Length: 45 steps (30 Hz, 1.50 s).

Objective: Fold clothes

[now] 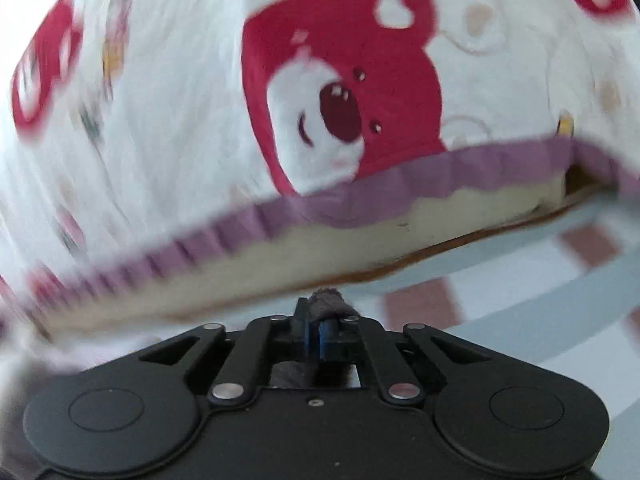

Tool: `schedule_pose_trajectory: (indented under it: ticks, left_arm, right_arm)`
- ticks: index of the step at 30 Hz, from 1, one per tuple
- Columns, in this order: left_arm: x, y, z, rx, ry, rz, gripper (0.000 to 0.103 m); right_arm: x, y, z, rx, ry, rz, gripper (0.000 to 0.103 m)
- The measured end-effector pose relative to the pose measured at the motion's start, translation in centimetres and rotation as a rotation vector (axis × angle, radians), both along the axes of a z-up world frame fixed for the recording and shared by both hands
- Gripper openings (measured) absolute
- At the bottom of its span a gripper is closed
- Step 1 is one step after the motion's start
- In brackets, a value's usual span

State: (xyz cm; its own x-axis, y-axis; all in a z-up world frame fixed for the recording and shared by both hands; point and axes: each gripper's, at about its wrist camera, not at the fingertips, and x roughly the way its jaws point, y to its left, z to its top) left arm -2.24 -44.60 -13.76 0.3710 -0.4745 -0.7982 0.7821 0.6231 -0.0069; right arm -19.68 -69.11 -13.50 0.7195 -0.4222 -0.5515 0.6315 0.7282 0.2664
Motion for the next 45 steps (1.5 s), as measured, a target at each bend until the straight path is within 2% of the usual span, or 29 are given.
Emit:
schedule_pose_trajectory:
  ticks: [1,2,3,4,6,11,14,16,18,20,21,23,24,25,27,30,33,35,36,37,38,41,42,45]
  left_arm:
    - [0.0,0.1,0.0,-0.006,0.005,0.004,0.055]
    - [-0.1,0.3,0.0,-0.016,0.013,0.005,0.055]
    - [-0.2,0.4,0.0,-0.023,0.019,0.006,0.055]
    - [-0.3,0.5,0.0,-0.030,0.025,0.007,0.056]
    - [-0.6,0.6,0.1,-0.045,0.035,0.008,0.057]
    - [-1.2,-0.3,-0.1,-0.074,0.074,0.018,0.057]
    - [-1.8,-0.6,-0.2,-0.083,0.085,0.025,0.057]
    - [-1.9,0.1,0.2,-0.083,0.074,0.029,0.057]
    - [-1.9,0.9,0.6,-0.082,0.061,0.034,0.057]
    - [-1.9,1.7,1.0,-0.081,0.047,0.038,0.057]
    - [-1.9,2.1,1.2,-0.081,0.041,0.040,0.057]
    - [-2.0,2.9,1.6,-0.080,0.028,0.044,0.057]
    - [-2.0,3.3,1.9,-0.079,0.021,0.046,0.057]
    - [-1.8,4.2,2.0,-0.071,0.022,0.048,0.058]
    - [-1.3,6.5,2.0,-0.048,0.046,0.056,0.059]
    - [-0.6,10.0,1.8,-0.004,0.108,0.070,0.059]
    - [-1.2,12.8,1.9,0.086,0.066,0.059,0.059]
    - [-1.2,14.7,2.3,0.115,0.040,0.069,0.059]
    - [-1.1,15.7,2.4,0.121,0.038,0.081,0.059]
    - [-1.0,16.6,2.6,0.127,0.037,0.094,0.059]
    - [-0.8,17.6,2.8,0.121,0.047,0.108,0.059]
    - [-0.4,19.6,3.4,0.096,0.081,0.132,0.060]
    - [-0.4,20.0,3.6,0.092,0.089,0.136,0.060]
    - [-0.5,21.2,4.0,0.073,0.115,0.147,0.061]
  right_arm:
    - [0.2,-0.6,-0.6,0.039,0.061,0.023,0.007]
    - [-0.3,-1.0,-0.9,0.094,0.073,0.014,0.010]
    - [-1.1,-1.2,-1.1,0.158,0.059,-0.012,0.022]
    - [-1.9,-1.5,-1.3,0.221,0.045,-0.037,0.041]
    - [-4.5,-1.4,-1.6,0.316,-0.007,-0.136,0.060]
    - [-13.1,1.6,-3.9,0.574,-0.189,-0.262,0.060]
    - [-15.9,4.0,-6.2,0.706,-0.225,-0.276,0.060]
    - [-15.3,5.3,-6.7,0.662,-0.183,-0.239,0.058]
    - [-13.2,6.1,-6.3,0.507,-0.134,-0.205,0.057]
    - [-11.5,6.1,-5.8,0.384,-0.088,-0.176,0.007]
    - [-11.1,6.2,-5.1,0.329,-0.088,-0.173,0.010]
    - [-11.6,7.5,-2.3,0.159,-0.084,-0.178,0.008]
    - [-11.4,8.5,-1.0,0.032,-0.006,-0.173,0.008]
    - [-10.9,8.9,-0.8,-0.043,0.076,-0.149,0.006]
    - [-10.0,8.8,-1.5,-0.115,0.202,-0.083,0.006]
    - [-10.4,6.8,-3.3,-0.055,0.266,-0.075,0.008]
    - [-11.5,5.5,-3.4,-0.016,0.322,-0.144,0.017]
    - [-12.4,5.2,-2.8,0.049,0.309,-0.162,0.022]
    - [-12.9,5.5,-2.2,0.096,0.271,-0.144,0.034]
    - [-13.6,5.9,-1.5,0.149,0.218,-0.111,0.050]
    - [-14.2,6.4,-1.0,0.218,0.157,-0.071,0.056]
    - [-15.5,8.1,-0.4,0.444,0.000,0.058,0.059]
    - [-15.8,9.0,-0.5,0.500,-0.024,0.088,0.060]
    - [-15.8,11.6,-1.1,0.573,-0.021,0.149,0.060]
